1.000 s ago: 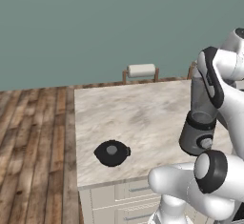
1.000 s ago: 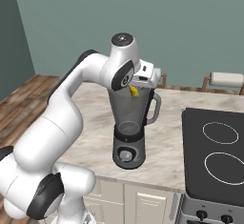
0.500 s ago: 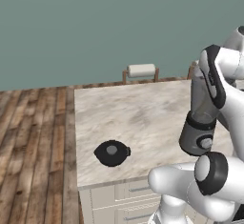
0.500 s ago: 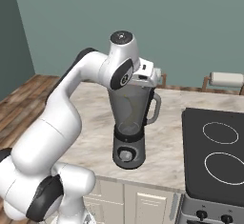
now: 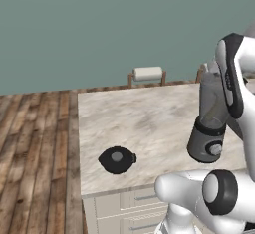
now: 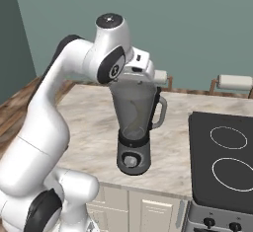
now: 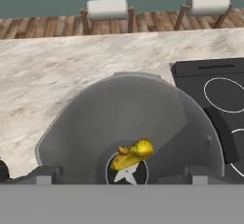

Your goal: Open the blender lid, put the banana in the blender, close the lid, and start the blender.

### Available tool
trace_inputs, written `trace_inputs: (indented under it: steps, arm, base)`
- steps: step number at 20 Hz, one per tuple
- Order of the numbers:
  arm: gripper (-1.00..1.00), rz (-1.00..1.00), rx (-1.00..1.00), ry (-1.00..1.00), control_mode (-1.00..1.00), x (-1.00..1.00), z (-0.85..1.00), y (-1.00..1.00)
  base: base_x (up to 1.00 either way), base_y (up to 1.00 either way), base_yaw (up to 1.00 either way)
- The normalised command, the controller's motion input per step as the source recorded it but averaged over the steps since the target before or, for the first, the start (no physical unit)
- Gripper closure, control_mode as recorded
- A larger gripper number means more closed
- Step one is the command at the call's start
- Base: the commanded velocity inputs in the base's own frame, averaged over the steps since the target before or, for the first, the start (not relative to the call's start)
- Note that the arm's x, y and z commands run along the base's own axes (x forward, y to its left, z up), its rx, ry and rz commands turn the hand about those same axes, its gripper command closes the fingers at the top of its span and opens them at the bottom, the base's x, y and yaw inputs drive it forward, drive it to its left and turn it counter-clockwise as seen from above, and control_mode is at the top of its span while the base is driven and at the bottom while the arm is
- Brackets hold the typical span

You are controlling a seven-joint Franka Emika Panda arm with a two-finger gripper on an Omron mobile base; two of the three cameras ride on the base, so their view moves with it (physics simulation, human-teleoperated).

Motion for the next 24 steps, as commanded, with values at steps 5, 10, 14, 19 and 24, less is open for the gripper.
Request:
trace_inputs:
  steps: [5,10,14,19,24]
  arm:
    - [-1.0,0.0,-0.02,0.01,-1.0,-0.6,-0.01,0.95]
    - [-1.0,0.0,-0.06,0.09,-1.0,-0.45,-0.18,1.0]
    - [-1.0,0.01,-0.07,0.13,-1.0,-0.35,-0.36,1.0]
    - [-1.0,0.03,-0.05,0.18,-1.0,-0.23,-0.45,1.0]
    - [-1.0,0.05,-0.06,0.23,-1.0,-0.02,-0.52,0.98]
  base:
    - [0.0,0.0,0.0]
    - [0.0,0.0,0.0]
    - [0.0,0.0,0.0]
    - [0.0,0.0,0.0]
    - [0.0,0.0,0.0]
